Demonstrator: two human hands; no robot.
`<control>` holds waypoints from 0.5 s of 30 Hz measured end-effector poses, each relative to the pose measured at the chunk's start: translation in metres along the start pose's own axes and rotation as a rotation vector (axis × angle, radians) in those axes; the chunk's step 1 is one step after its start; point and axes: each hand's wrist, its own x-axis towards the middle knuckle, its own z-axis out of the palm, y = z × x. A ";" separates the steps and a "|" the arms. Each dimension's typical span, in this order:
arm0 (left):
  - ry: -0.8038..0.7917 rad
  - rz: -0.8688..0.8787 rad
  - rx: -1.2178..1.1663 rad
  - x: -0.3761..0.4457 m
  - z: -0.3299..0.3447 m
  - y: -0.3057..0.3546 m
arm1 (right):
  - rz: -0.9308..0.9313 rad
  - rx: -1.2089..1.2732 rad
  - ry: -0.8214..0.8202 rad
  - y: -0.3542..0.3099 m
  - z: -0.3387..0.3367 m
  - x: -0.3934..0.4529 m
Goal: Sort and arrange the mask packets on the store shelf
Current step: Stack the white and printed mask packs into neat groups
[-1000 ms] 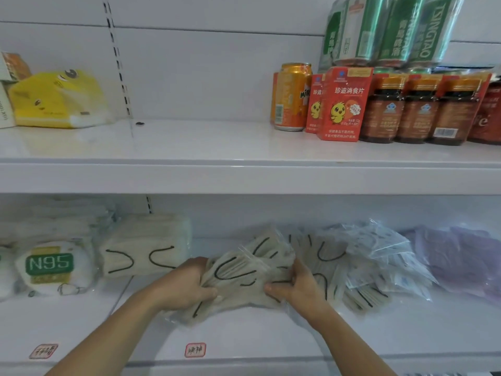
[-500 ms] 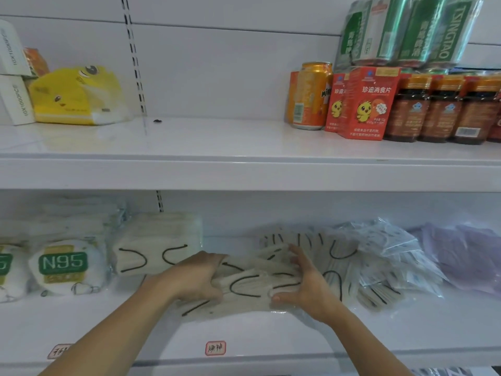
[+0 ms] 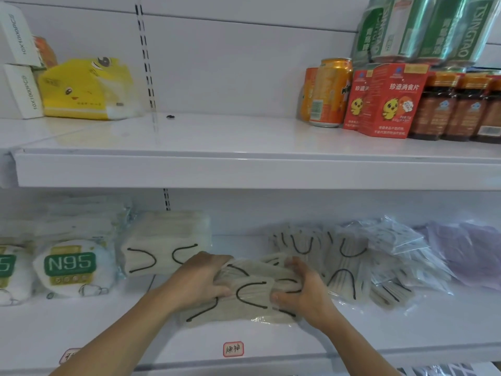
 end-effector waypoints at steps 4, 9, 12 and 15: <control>-0.031 -0.027 -0.019 -0.011 -0.008 -0.022 | -0.005 0.044 0.039 -0.012 0.013 0.005; -0.045 -0.254 -0.298 -0.043 -0.004 -0.082 | 0.015 0.128 0.081 -0.008 0.025 -0.001; 0.258 -0.331 -0.756 -0.057 0.018 -0.092 | 0.022 0.206 0.092 -0.009 0.038 -0.004; 0.251 -0.323 -1.040 -0.062 0.038 -0.084 | -0.001 0.180 0.045 -0.018 0.048 -0.003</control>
